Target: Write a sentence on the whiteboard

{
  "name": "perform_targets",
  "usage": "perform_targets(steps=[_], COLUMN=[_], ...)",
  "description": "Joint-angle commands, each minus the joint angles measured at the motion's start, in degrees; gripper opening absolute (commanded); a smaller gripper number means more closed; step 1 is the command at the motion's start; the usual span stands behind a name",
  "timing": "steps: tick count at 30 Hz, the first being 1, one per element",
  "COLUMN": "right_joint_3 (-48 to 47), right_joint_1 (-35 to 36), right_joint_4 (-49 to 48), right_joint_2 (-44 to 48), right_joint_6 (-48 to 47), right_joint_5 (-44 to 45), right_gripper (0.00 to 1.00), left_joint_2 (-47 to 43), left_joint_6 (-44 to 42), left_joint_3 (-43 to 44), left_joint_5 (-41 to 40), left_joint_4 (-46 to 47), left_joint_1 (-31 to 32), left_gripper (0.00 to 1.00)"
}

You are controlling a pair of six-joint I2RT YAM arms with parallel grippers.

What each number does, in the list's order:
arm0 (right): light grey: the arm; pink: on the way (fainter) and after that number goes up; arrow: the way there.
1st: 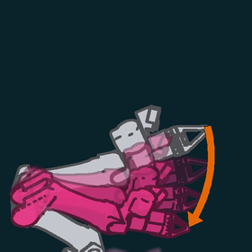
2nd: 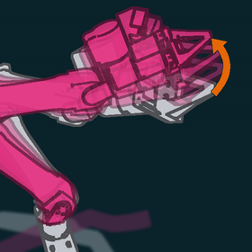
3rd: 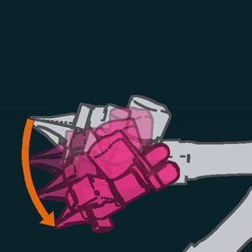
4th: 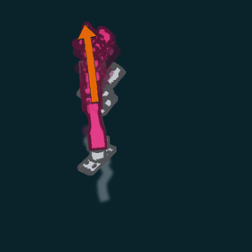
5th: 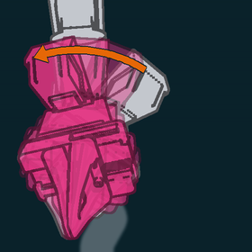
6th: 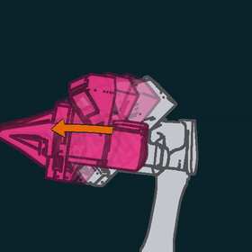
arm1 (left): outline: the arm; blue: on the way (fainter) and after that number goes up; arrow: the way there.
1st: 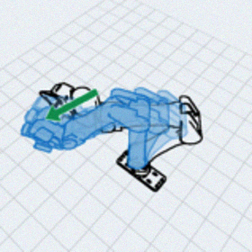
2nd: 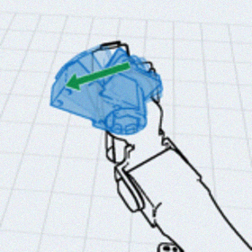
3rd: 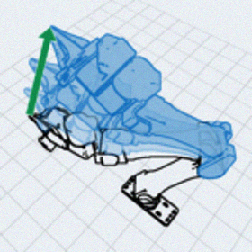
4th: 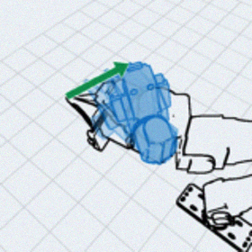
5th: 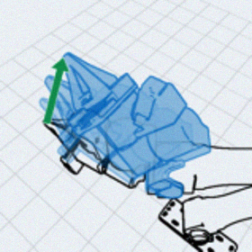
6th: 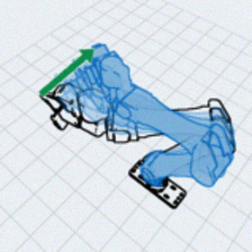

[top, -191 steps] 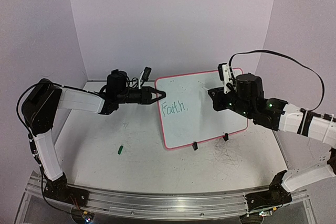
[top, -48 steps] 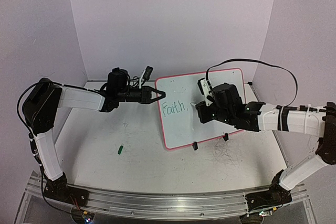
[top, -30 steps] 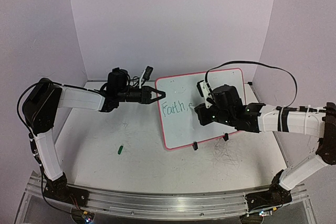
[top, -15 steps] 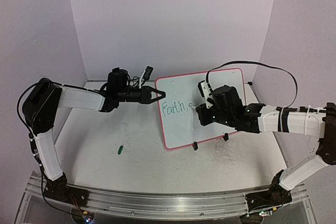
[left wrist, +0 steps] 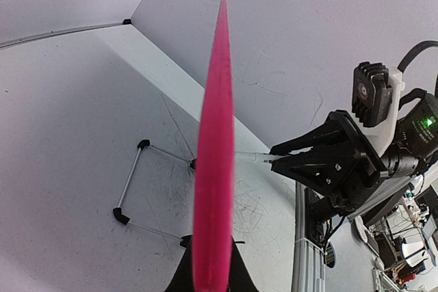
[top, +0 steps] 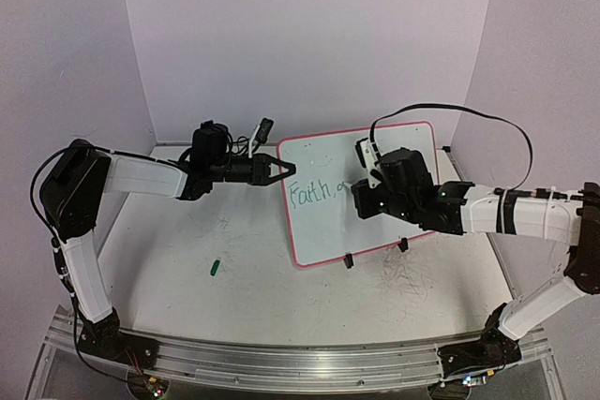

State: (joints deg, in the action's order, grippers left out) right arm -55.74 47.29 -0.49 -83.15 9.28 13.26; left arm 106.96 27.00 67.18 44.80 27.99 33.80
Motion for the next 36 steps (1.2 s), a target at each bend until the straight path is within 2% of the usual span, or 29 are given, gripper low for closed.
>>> perform_targets(steps=[1,15,26,31,36], right_joint_3=[0.44,5.16,-0.59,0.67,3.56], right_joint_1=[-0.32,-0.11,1.11,-0.14,-2.96], right_joint_4=[-0.93,2.17,-0.66,-0.65,-0.6], right_joint_2=[0.43,2.24,0.55,5.55,9.04], right_joint_6=[0.87,2.91,3.03,1.32,-0.77], right_joint_5=[0.52,-2.37,-4.38,-0.53,-1.3], right_gripper=[0.0,0.0,0.0,0.0,0.0], left_joint_2=[-0.51,-0.26,-0.46,-0.88,-0.84], left_joint_6=[-1.08,-1.34,-1.34,-1.51,-1.78], left_joint_3=[1.29,1.2,0.83,0.34,0.15], left_joint_5=[-4.28,-4.1,-4.48,-4.61,-4.63], left_joint_4=[-4.98,-5.04,-5.05,-5.06,-5.14], left_joint_1=[-0.23,-0.23,-0.23,-0.23,-0.18], left_gripper=[0.0,0.0,0.0,0.0,0.0])
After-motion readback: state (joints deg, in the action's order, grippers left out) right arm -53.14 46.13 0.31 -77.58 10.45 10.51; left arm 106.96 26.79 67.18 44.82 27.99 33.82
